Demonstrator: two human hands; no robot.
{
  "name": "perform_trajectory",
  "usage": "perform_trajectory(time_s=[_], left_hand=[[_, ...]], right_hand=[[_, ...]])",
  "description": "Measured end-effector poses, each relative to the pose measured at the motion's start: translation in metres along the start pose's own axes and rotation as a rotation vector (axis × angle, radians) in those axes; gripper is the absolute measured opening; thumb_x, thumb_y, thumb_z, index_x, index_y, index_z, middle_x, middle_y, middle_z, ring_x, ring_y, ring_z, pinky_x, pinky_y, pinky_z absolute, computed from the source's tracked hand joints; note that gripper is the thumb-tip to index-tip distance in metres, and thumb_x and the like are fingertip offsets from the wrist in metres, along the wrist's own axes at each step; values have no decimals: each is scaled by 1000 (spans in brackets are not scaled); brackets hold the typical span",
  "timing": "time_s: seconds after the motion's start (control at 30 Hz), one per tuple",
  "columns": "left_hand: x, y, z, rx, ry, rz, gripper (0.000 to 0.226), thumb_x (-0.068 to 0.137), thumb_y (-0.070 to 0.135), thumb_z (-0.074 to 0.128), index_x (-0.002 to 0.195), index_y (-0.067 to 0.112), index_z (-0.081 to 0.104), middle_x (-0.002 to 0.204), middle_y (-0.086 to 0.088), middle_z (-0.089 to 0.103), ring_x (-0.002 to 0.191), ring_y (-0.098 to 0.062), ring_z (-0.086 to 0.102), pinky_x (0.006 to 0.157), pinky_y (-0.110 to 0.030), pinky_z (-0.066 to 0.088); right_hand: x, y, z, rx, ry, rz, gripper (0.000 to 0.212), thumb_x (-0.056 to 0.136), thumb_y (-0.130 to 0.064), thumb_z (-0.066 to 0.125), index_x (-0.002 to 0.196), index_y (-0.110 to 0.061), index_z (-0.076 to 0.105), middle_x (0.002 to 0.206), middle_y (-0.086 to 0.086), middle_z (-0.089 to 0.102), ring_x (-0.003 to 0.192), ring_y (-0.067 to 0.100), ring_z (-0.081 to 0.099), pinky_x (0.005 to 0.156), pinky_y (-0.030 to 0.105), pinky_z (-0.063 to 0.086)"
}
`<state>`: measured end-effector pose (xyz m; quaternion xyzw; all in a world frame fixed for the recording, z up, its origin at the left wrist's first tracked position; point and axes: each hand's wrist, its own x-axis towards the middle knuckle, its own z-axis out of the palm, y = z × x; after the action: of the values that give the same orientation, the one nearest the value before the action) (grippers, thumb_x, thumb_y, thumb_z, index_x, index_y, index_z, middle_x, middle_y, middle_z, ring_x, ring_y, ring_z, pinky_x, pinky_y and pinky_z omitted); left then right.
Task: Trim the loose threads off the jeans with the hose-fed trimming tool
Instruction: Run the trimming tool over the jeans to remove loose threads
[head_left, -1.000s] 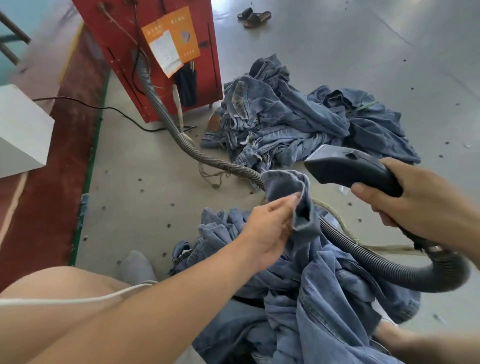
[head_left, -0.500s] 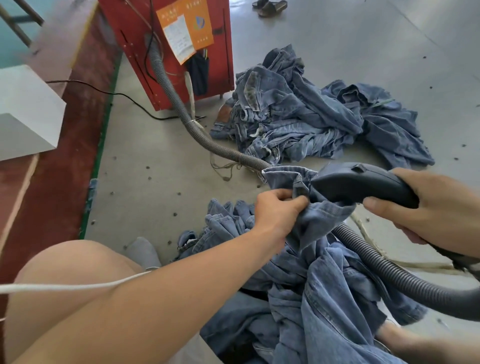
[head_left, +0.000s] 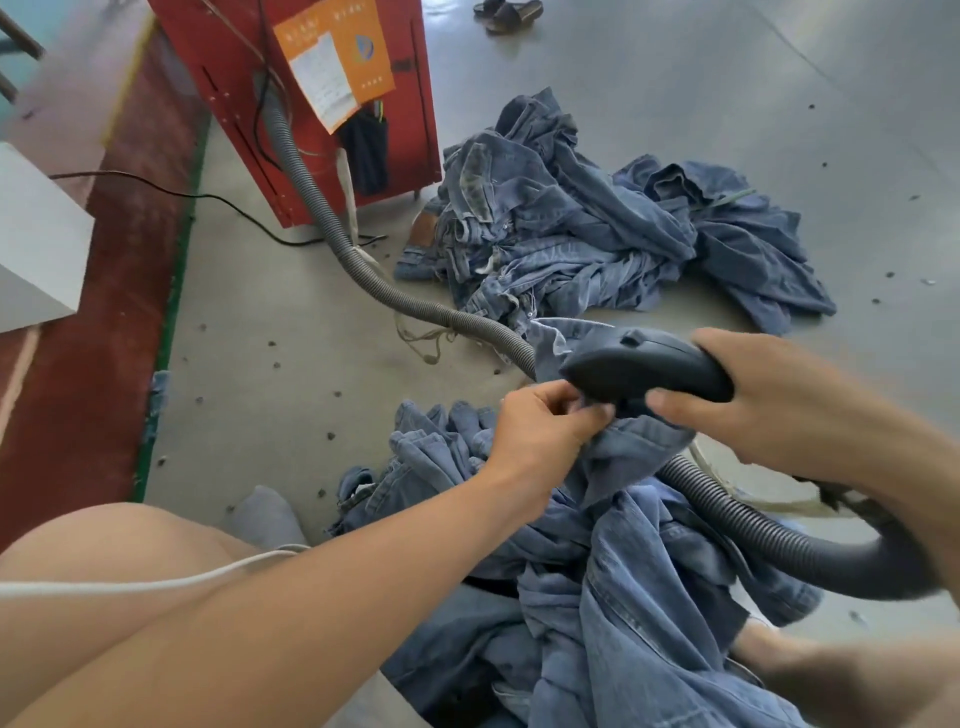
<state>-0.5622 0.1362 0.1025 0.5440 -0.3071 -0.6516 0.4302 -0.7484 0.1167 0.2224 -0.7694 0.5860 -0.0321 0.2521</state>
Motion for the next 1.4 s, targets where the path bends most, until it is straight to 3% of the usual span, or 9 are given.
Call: perform_trajectory(time_s=[0.23, 0.37, 0.47, 0.67, 0.83, 1.0, 1.2, 1.33, 1.4], left_hand=[[9, 12, -32, -243, 184, -168, 34, 90, -20, 36, 84, 4, 59, 70, -11, 66, 66, -22, 61, 57, -31, 55], [19, 25, -57, -488, 170, -324, 21, 100, 15, 39, 107, 4, 55, 107, -18, 61, 96, -31, 57, 94, -41, 47], [18, 29, -62, -554, -32, -418, 66, 107, 54, 29, 135, -2, 49, 135, -24, 62, 122, -40, 62, 102, -53, 50], [12, 18, -55, -341, -203, -478, 102, 92, 85, 23, 143, 4, 57, 140, -21, 62, 135, -36, 56, 113, -44, 45], [1, 12, -63, -74, -327, -369, 40, 80, 34, 86, 113, 13, 77, 127, -16, 70, 109, -24, 67, 100, -39, 48], [-2, 10, -75, -39, -404, -234, 28, 90, -6, 66, 105, 13, 80, 98, -9, 75, 83, -14, 70, 69, -22, 55], [-25, 17, -67, 648, -491, 56, 38, 84, 7, 58, 59, 34, 68, 57, 16, 63, 55, 4, 55, 56, -15, 45], [-42, 2, -51, 1107, -932, 303, 33, 70, -12, 58, 75, 16, 76, 127, 0, 71, 132, -14, 50, 116, -13, 23], [-52, -7, -47, 1215, -1041, 382, 13, 78, 2, 67, 85, 8, 76, 148, -4, 57, 147, -15, 28, 114, -5, 6]], right_hand=[[15, 42, -24, 262, 302, 113, 28, 94, -49, 67, 87, -24, 55, 56, 3, 67, 40, 17, 61, 45, 33, 50], [10, 45, -24, 284, 29, -32, 16, 89, -50, 70, 91, -38, 60, 59, -2, 69, 42, 15, 61, 42, 21, 47], [18, 20, 7, 41, -159, -133, 19, 84, -55, 70, 91, -42, 59, 70, -13, 67, 58, 3, 62, 50, 16, 41], [31, 10, 23, -1, 97, -102, 29, 86, -59, 66, 95, -33, 59, 76, -14, 63, 68, 4, 57, 61, 29, 43], [26, 39, -9, 115, 133, -93, 27, 83, -58, 71, 96, -38, 59, 73, -12, 67, 55, 4, 64, 49, 18, 45], [26, 41, -1, 9, -46, -121, 25, 84, -52, 76, 95, -38, 59, 84, -29, 63, 67, -1, 63, 60, 23, 45], [34, 11, 17, 88, 65, -265, 20, 86, -54, 75, 97, -47, 60, 79, -24, 64, 76, -6, 60, 63, 15, 39], [37, 30, -8, 137, 258, -137, 28, 85, -56, 72, 106, -40, 61, 70, -12, 65, 61, -1, 64, 56, 25, 49], [36, 37, -12, 164, 249, -101, 28, 85, -57, 71, 106, -41, 60, 69, -13, 67, 53, 3, 66, 49, 20, 49]])
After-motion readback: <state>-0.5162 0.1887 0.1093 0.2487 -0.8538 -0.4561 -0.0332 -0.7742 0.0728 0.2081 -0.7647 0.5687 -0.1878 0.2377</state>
